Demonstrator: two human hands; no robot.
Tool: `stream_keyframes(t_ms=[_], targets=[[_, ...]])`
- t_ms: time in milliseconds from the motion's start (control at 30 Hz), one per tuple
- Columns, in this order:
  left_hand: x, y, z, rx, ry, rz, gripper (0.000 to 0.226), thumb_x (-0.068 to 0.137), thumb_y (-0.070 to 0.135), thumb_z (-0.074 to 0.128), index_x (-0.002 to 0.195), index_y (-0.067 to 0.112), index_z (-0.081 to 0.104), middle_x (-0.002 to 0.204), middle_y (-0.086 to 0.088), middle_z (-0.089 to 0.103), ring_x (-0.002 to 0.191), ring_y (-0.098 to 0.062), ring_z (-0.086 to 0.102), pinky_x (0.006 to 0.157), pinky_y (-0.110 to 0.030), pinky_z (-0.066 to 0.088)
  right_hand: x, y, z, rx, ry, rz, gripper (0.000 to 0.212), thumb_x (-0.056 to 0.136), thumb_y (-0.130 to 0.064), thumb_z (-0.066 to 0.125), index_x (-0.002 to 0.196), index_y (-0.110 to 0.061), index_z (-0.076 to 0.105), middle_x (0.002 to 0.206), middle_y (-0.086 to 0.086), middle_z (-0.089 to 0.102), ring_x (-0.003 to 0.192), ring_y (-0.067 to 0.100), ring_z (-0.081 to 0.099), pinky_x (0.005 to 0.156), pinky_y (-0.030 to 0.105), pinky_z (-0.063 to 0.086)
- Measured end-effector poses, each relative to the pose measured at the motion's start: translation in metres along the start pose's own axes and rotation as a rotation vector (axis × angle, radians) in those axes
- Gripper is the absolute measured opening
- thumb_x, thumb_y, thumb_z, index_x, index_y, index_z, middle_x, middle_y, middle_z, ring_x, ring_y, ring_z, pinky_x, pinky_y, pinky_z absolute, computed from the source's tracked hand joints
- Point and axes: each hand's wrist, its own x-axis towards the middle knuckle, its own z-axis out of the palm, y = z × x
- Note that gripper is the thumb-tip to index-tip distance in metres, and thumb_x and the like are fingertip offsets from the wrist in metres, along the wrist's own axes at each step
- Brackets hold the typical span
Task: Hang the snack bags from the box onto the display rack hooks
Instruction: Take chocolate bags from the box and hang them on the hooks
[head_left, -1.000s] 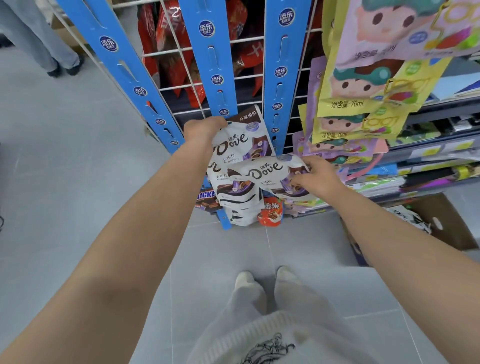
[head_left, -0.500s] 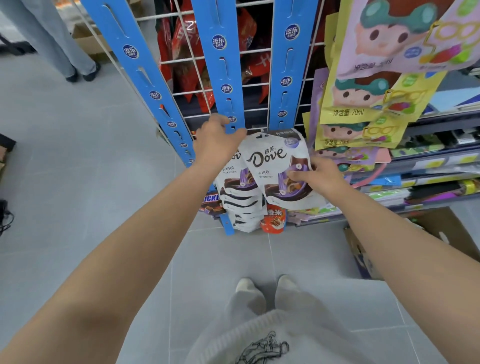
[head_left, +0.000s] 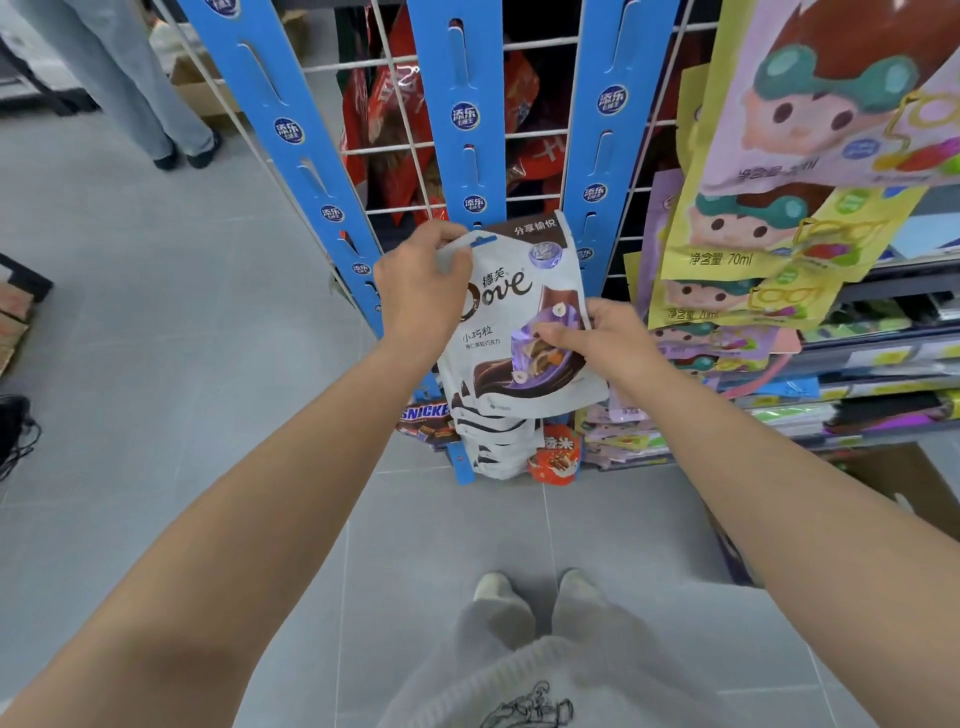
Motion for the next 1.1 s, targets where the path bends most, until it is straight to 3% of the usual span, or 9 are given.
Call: stream_keyframes(t_ms=[100, 200, 367, 500, 567, 700, 867, 1000, 1100], targets=[[0.006, 0.001, 0.002, -0.018, -0.001, -0.007, 0.021, 0.087, 0.029, 0.054, 0.104, 0.026, 0.065, 0.098, 0.006, 0.067, 0.098, -0.017, 0.061, 0.091, -0.043, 0.049, 0.001, -0.002, 0.003, -0.002, 0.030, -0.004, 0.020, 0.080, -0.015, 0.072, 0.096, -0.003, 0.068, 0.092, 0.009, 0.069, 0.086, 0.023, 0.067, 0.088, 0.040, 0.054], [0.007, 0.004, 0.004, 0.018, -0.008, 0.030, 0.018, 0.087, 0.034, 0.056, 0.098, 0.025, 0.066, 0.091, 0.011, 0.066, 0.097, -0.016, 0.061, 0.093, -0.044, 0.046, 0.001, -0.001, 0.003, 0.034, 0.033, 0.002, 0.015, 0.080, -0.012, 0.071, 0.093, -0.009, 0.067, 0.091, 0.009, 0.069, 0.076, 0.017, 0.064, 0.086, 0.038, 0.054], [0.012, 0.002, 0.002, 0.099, -0.008, 0.057, 0.014, 0.090, 0.037, 0.054, 0.086, 0.026, 0.062, 0.081, 0.011, 0.063, 0.088, -0.017, 0.061, 0.093, -0.044, 0.044, 0.000, -0.003, 0.002, 0.036, 0.041, 0.003, 0.021, 0.081, -0.013, 0.071, 0.099, -0.004, 0.067, 0.092, 0.009, 0.068, 0.085, 0.021, 0.066, 0.083, 0.037, 0.054], [0.014, 0.006, -0.003, 0.209, -0.067, 0.078, 0.012, 0.095, 0.036, 0.047, 0.085, 0.032, 0.053, 0.084, 0.008, 0.062, 0.084, -0.015, 0.054, 0.098, -0.033, 0.035, 0.000, -0.004, 0.004, 0.025, 0.036, -0.017, 0.022, 0.082, -0.015, 0.070, 0.101, -0.005, 0.068, 0.089, 0.005, 0.067, 0.070, 0.009, 0.062, 0.067, 0.018, 0.053], [0.015, 0.008, -0.003, 0.259, -0.083, 0.049, 0.015, 0.095, 0.038, 0.045, 0.083, 0.033, 0.052, 0.088, 0.009, 0.063, 0.087, -0.014, 0.052, 0.091, -0.029, 0.024, 0.000, -0.005, 0.006, 0.009, 0.045, -0.025, 0.021, 0.082, -0.015, 0.070, 0.099, -0.005, 0.068, 0.086, 0.004, 0.067, 0.068, 0.006, 0.061, 0.061, 0.015, 0.051], [0.023, 0.009, 0.002, 0.182, -0.103, -0.168, 0.024, 0.092, 0.044, 0.045, 0.071, 0.036, 0.055, 0.096, 0.005, 0.067, 0.108, -0.023, 0.055, 0.098, -0.039, 0.022, 0.001, -0.009, 0.010, -0.021, 0.057, -0.041, 0.018, 0.082, -0.015, 0.070, 0.096, -0.003, 0.069, 0.091, 0.010, 0.070, 0.077, 0.017, 0.064, 0.077, 0.033, 0.054], [0.023, 0.014, 0.009, 0.158, -0.027, -0.194, 0.023, 0.094, 0.036, 0.044, 0.088, 0.029, 0.065, 0.101, 0.001, 0.069, 0.110, -0.023, 0.054, 0.102, -0.043, 0.024, 0.007, -0.009, 0.010, -0.019, 0.053, 0.001, 0.022, 0.086, -0.019, 0.065, 0.094, 0.002, 0.067, 0.095, 0.016, 0.070, 0.070, 0.017, 0.062, 0.063, 0.023, 0.051], [0.015, 0.009, 0.009, 0.212, 0.028, -0.123, 0.021, 0.095, 0.033, 0.047, 0.090, 0.025, 0.066, 0.098, 0.009, 0.066, 0.098, -0.012, 0.054, 0.097, -0.035, 0.025, 0.012, -0.004, 0.011, -0.116, 0.004, 0.061, 0.040, 0.093, -0.025, 0.055, 0.102, 0.013, 0.061, 0.106, 0.031, 0.064, 0.080, 0.029, 0.063, 0.073, 0.036, 0.049], [0.011, 0.002, 0.005, 0.206, 0.043, -0.103, 0.017, 0.092, 0.035, 0.053, 0.084, 0.025, 0.064, 0.083, 0.012, 0.062, 0.085, -0.008, 0.053, 0.096, -0.034, 0.027, 0.015, 0.001, 0.014, -0.211, 0.033, 0.008, 0.038, 0.095, -0.021, 0.050, 0.101, 0.015, 0.059, 0.108, 0.031, 0.063, 0.081, 0.031, 0.059, 0.074, 0.034, 0.046]])
